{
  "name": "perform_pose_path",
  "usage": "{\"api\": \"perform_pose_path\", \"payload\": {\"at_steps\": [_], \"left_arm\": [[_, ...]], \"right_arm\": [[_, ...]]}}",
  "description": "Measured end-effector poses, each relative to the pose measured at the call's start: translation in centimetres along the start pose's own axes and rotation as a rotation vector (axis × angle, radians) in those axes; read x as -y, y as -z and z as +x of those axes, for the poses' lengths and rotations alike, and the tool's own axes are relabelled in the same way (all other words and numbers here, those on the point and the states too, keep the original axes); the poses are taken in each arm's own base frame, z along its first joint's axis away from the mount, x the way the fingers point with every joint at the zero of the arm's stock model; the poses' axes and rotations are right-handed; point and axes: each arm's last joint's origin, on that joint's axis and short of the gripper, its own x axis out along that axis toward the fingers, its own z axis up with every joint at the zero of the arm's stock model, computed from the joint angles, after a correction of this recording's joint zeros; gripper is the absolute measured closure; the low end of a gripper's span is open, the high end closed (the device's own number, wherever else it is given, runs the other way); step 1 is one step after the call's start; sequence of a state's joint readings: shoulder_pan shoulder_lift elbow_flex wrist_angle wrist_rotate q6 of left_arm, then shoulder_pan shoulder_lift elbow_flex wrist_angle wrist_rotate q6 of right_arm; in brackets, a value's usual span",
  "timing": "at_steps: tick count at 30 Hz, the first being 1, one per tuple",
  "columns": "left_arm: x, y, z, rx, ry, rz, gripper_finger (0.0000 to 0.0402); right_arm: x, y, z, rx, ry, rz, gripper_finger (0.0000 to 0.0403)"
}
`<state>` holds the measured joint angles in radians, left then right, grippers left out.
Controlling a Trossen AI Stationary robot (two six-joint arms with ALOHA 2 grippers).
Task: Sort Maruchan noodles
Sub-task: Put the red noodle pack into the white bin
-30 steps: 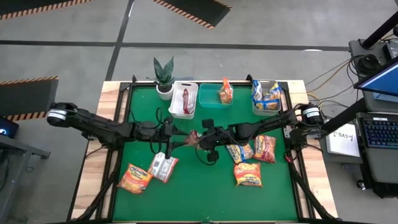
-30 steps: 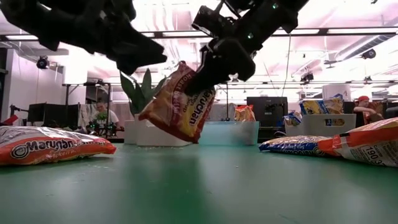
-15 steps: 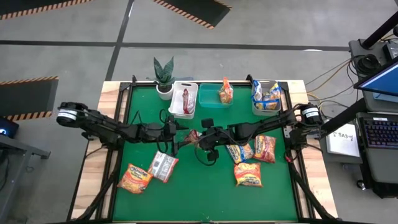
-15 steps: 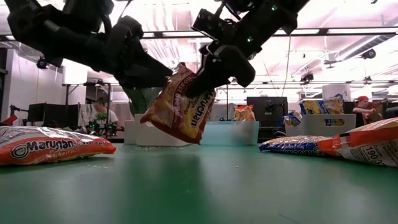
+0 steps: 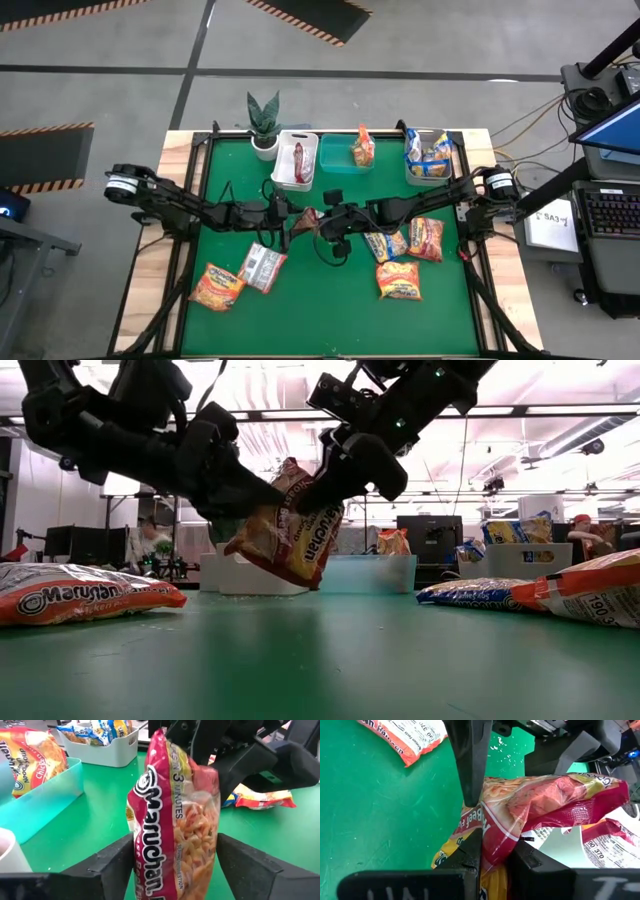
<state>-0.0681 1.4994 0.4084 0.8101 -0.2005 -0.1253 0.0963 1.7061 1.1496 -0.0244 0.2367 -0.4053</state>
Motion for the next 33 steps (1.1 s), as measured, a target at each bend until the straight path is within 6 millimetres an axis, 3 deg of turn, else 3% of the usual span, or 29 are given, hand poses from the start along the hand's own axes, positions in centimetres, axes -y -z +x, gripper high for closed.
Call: {"api": "perform_pose_path", "payload": {"at_steps": [4,12,17,25,33], "left_arm": [[0.0,0.0,0.0,0.001,0.001,0.000,0.0184],[0.0,-0.1,0.0,0.005,0.004,-0.011,0.0302],[0.0,-0.1,0.0,0.004,0.005,-0.012,0.0352],[0.0,-0.2,-0.1,0.010,0.005,-0.014,0.0362],[0.0,-1.7,-1.1,0.060,0.006,0.023,0.0363]], "right_arm": [[0.0,0.0,0.0,0.003,0.001,0.001,0.0358],[-0.1,-0.1,0.0,0.003,0.001,-0.037,0.0355],[0.0,-0.1,0.0,0.003,0.005,0.009,0.0323],[0.1,-0.2,-0.2,0.006,0.002,0.062,0.0248],[1.8,-1.3,-3.6,0.051,0.025,0.101,0.0202]]}}
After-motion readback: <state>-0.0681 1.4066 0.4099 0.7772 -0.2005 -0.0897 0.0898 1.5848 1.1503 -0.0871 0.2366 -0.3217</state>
